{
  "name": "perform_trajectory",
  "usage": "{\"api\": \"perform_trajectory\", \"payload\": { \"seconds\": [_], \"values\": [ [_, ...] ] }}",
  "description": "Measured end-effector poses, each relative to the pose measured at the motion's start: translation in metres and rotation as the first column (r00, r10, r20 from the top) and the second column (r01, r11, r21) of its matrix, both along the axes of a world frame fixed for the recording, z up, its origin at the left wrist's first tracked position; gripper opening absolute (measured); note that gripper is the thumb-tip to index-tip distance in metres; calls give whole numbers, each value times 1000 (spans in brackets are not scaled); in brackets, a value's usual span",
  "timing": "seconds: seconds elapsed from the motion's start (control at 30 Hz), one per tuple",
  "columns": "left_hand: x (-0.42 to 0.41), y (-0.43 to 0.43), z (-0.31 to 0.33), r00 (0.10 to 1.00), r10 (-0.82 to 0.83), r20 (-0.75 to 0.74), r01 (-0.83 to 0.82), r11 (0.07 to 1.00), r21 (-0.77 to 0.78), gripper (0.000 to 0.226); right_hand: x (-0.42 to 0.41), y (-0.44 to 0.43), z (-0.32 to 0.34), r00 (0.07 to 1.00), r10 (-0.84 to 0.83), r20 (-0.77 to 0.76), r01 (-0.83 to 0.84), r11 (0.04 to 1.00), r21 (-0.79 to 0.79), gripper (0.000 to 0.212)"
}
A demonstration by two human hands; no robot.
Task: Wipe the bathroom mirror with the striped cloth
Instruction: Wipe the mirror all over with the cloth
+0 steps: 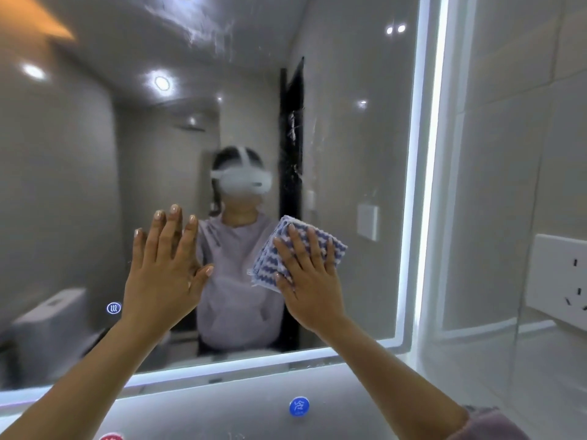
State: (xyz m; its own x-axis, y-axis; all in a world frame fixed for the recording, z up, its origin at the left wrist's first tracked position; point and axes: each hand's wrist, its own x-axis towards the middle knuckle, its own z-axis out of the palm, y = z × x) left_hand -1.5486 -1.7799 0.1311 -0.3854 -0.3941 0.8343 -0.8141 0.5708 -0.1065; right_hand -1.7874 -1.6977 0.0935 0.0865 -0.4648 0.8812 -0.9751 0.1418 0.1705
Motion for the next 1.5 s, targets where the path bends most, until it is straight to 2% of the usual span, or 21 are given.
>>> {"api": "perform_trajectory", "payload": {
  "seconds": [0.1,0.2,0.3,0.37,0.47,0.5,0.57,0.67,0.77,0.83,0.9,0.97,1.03,1.1,1.17,1.27,1.3,1.37,1.43,1.5],
  "values": [
    [1,1,1,1000,-1,-5,1,1000,11,79,-26,12,18,999,-25,-23,26,1000,6,59],
    [2,2,2,1000,-10,-2,10,1000,21,79,-64,21,47,965,-72,254,97,991,-87,63],
    [2,4,3,1000,-14,-1,14,1000,26,79,-82,23,72,823,-32,568,180,962,-206,62],
    [3,4,4,1000,-11,3,11,999,37,80,-78,15,82,745,-8,667,246,933,-263,63],
    [2,3,4,1000,-12,9,12,999,44,80,-56,2,89,674,28,739,288,910,-297,66],
    [2,3,4,1000,-9,11,8,999,43,80,-47,-1,91,678,36,734,277,913,-301,66],
    [1,2,3,1000,-11,10,10,999,37,80,-26,-6,86,784,11,621,217,932,-290,66],
    [1,2,2,1000,-26,2,25,999,29,80,6,-12,60,964,-1,266,60,975,-212,65],
    [0,3,3,999,-33,3,33,999,31,80,1,-5,47,1000,3,10,-2,993,-119,63],
    [0,4,4,1000,-29,4,29,999,35,81,-17,4,54,998,-27,-50,22,995,-98,62],
    [1,4,5,1000,-22,11,22,999,44,82,-39,12,63,996,-59,60,66,991,-116,63],
    [2,5,6,1000,-20,12,19,999,50,83,-60,17,72,948,-80,310,133,979,-155,64],
    [2,5,6,1000,-19,11,19,999,47,82,-76,21,82,819,-79,568,229,953,-197,67],
    [3,5,6,1000,-15,12,15,999,45,80,-85,21,94,675,-40,737,319,916,-242,67],
    [2,4,6,1000,-14,13,14,999,41,78,-85,18,106,595,4,804,370,886,-278,65],
    [1,4,5,1000,-10,14,9,999,41,77,-74,10,110,560,-6,828,416,867,-276,62],
    [1,3,5,1000,-13,10,13,999,41,78,-68,7,110,579,-26,815,419,867,-270,62],
    [1,3,4,1000,-24,2,24,999,39,79,-47,2,104,700,-73,710,376,883,-280,65],
    [1,3,3,1000,-30,-2,30,999,35,78,-19,-6,93,851,-81,519,263,921,-287,66],
    [1,3,2,1000,-31,-7,31,999,28,77,9,-18,74,943,-79,323,166,953,-252,64]
  ]
}}
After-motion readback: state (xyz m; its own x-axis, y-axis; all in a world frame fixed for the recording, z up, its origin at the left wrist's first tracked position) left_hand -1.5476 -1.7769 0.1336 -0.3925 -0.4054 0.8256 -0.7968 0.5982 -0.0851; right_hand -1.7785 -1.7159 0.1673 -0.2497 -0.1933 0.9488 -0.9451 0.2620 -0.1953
